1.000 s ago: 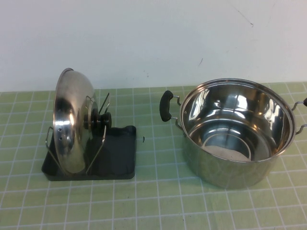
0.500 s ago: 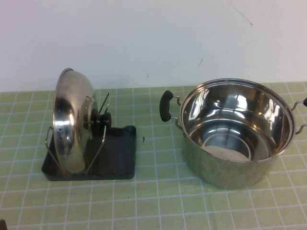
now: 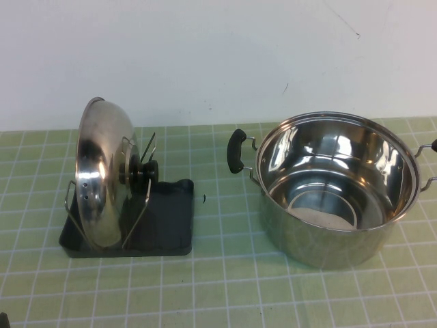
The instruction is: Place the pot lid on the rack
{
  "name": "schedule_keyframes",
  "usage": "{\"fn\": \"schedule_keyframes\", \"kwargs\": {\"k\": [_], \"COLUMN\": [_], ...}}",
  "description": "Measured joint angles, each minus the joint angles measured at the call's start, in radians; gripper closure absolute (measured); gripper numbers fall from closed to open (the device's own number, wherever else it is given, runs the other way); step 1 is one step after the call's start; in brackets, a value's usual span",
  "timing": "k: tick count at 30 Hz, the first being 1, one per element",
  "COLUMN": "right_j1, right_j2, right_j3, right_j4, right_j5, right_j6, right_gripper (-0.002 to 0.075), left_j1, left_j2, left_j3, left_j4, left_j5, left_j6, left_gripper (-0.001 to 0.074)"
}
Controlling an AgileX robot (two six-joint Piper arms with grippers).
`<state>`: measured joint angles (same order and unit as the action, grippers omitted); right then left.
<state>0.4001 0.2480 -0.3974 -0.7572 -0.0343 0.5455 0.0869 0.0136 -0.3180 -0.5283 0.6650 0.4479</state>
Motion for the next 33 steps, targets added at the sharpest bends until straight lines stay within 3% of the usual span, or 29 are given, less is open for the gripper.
{"fn": "schedule_keyframes", "kwargs": {"k": [3, 7, 11, 17, 22, 27, 33], "right_j1": [0.000, -0.025, -0.132, -0.345, -0.496, -0.520, -0.506], "right_j2": [-0.022, -0.077, -0.141, -0.184, -0.233, -0.259, -0.261], "right_j3": [0.060, 0.149, 0.234, 0.334, 0.416, 0.425, 0.425], "right_j4": [0.257, 0.702, 0.860, 0.899, 0.817, 0.680, 0.662], "right_j5": [0.067, 0.163, 0.135, 0.121, 0.124, 0.217, 0.326], "right_j6": [-0.159, -0.639, -0.853, -0.844, -0.707, -0.508, -0.470], "right_gripper": [0.0727, 0.0727, 0.0727, 0.0727, 0.0727, 0.0727, 0.0727], "left_j1": [0.000, 0.000, 0.000, 0.000, 0.000, 0.000, 0.000], "left_j2": [0.000, 0.000, 0.000, 0.000, 0.000, 0.000, 0.000], "left_j3": [0.000, 0.000, 0.000, 0.000, 0.000, 0.000, 0.000], "left_j4": [0.000, 0.000, 0.000, 0.000, 0.000, 0.000, 0.000], "left_j5": [0.000, 0.000, -0.002, -0.004, -0.004, -0.006, -0.006], "left_j6": [0.000, 0.000, 0.000, 0.000, 0.000, 0.002, 0.002], "left_gripper": [0.0736, 0.0736, 0.0736, 0.0736, 0.0736, 0.0736, 0.0736]}}
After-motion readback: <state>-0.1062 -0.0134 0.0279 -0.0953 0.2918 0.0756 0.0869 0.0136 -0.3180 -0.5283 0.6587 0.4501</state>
